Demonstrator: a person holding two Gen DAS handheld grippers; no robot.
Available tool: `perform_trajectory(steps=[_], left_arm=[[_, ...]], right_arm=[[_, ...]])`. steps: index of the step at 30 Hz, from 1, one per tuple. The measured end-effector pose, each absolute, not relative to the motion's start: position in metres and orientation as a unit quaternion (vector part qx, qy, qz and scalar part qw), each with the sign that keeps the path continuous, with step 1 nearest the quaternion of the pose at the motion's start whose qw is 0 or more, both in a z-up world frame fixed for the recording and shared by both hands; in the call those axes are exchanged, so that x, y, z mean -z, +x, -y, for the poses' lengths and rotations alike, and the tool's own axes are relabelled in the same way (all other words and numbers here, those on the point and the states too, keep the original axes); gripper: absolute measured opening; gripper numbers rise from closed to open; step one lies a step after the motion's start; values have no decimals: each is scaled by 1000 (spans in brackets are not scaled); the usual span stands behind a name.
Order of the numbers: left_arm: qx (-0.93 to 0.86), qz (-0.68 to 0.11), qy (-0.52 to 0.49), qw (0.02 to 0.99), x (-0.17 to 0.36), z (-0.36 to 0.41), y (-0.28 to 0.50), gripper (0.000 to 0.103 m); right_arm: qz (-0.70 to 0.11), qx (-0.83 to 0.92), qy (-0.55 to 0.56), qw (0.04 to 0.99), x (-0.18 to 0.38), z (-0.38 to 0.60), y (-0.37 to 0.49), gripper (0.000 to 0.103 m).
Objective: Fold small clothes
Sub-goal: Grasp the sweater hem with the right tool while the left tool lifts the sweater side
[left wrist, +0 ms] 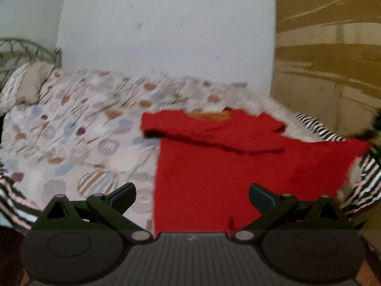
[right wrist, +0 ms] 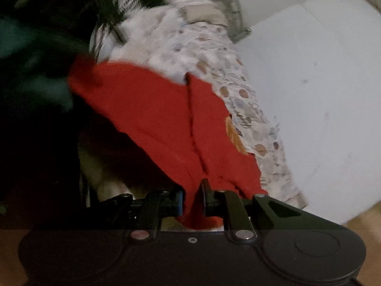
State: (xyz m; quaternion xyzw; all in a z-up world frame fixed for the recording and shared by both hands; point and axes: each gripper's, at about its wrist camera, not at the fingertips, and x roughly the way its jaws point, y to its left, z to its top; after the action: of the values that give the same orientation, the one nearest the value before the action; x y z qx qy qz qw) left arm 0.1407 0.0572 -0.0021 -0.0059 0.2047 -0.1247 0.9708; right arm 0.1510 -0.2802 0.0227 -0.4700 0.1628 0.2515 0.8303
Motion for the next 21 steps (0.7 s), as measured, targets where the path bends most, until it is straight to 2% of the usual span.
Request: perform_trajectory(steps=[7, 17, 21], left_arm=[[184, -158, 19, 970, 10, -16, 113, 103], [163, -203, 161, 952, 48, 66, 141, 103], [135, -235, 169, 948, 58, 71, 161, 102]], right_arm=[[-246, -276, -309, 876, -91, 268, 203, 13], [-265, -280, -261, 885, -110, 264, 231, 13], [-267, -280, -244, 889, -113, 266, 236, 13]])
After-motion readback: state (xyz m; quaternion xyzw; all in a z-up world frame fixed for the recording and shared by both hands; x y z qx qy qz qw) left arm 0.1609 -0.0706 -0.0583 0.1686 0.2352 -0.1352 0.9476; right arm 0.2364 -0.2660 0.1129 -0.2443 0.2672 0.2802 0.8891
